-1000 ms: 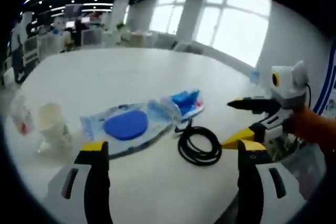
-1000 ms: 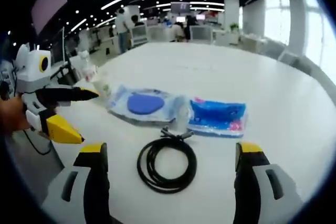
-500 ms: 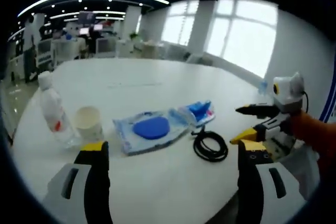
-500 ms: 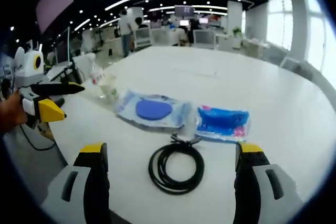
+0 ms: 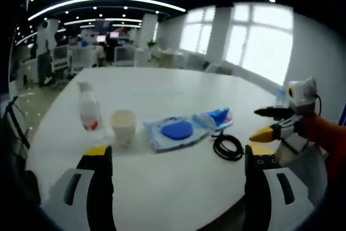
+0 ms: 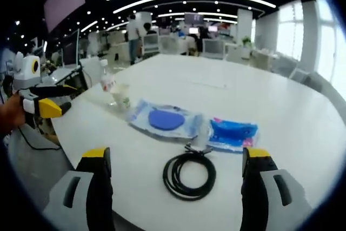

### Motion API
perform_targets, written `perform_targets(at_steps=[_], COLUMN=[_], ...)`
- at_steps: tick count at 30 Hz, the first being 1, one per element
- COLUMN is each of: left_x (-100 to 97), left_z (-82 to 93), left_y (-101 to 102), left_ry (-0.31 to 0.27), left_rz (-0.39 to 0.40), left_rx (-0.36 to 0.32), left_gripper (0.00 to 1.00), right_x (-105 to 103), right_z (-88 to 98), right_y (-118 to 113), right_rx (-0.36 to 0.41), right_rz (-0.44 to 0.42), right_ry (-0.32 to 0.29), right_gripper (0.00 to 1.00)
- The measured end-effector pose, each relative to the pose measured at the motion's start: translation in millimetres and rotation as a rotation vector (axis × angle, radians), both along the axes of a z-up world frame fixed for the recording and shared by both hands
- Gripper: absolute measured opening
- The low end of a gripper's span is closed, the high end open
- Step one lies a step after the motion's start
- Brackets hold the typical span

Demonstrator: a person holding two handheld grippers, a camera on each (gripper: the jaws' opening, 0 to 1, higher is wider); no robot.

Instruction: Arrange the tabletop items into an orderly group along one side of the table until the central work area is clear of visible clutter.

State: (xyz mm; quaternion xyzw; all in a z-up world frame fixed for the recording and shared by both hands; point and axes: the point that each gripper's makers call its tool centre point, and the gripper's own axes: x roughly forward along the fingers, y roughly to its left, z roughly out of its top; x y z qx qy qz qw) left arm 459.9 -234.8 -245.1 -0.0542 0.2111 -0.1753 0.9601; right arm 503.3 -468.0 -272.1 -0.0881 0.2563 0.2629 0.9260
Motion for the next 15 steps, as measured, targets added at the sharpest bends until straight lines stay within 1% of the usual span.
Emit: perform_targets(at_steps=[5, 10, 12, 15], left_x=[-9.1, -10.7, -8.5, -7.5], left_z=[0.5, 0.2, -0.2, -1.9], left_y=[26, 28, 28, 28], left_ry=[-0.003, -0.001, -0.011, -0.007], left_rz=[0.056, 0.084, 0.083, 0.080], left_rx=[0.005, -0.006, 0.011, 0.008], left_gripper=[0.98, 0.96, 0.96, 0.96], right_x=[-2, -6, -6, -8], right_z=[1.1, -0.4, -2.1, -2.9], right_y=[0, 4, 4, 3], right_rx=[0.002, 0.009, 0.008, 0.010], right_rz=[-0.001, 0.003, 0.003, 0.001], right_ry=[-0.006, -0.007, -0.006, -0.009], right_gripper=[0.99, 0.99, 0.99, 0.99])
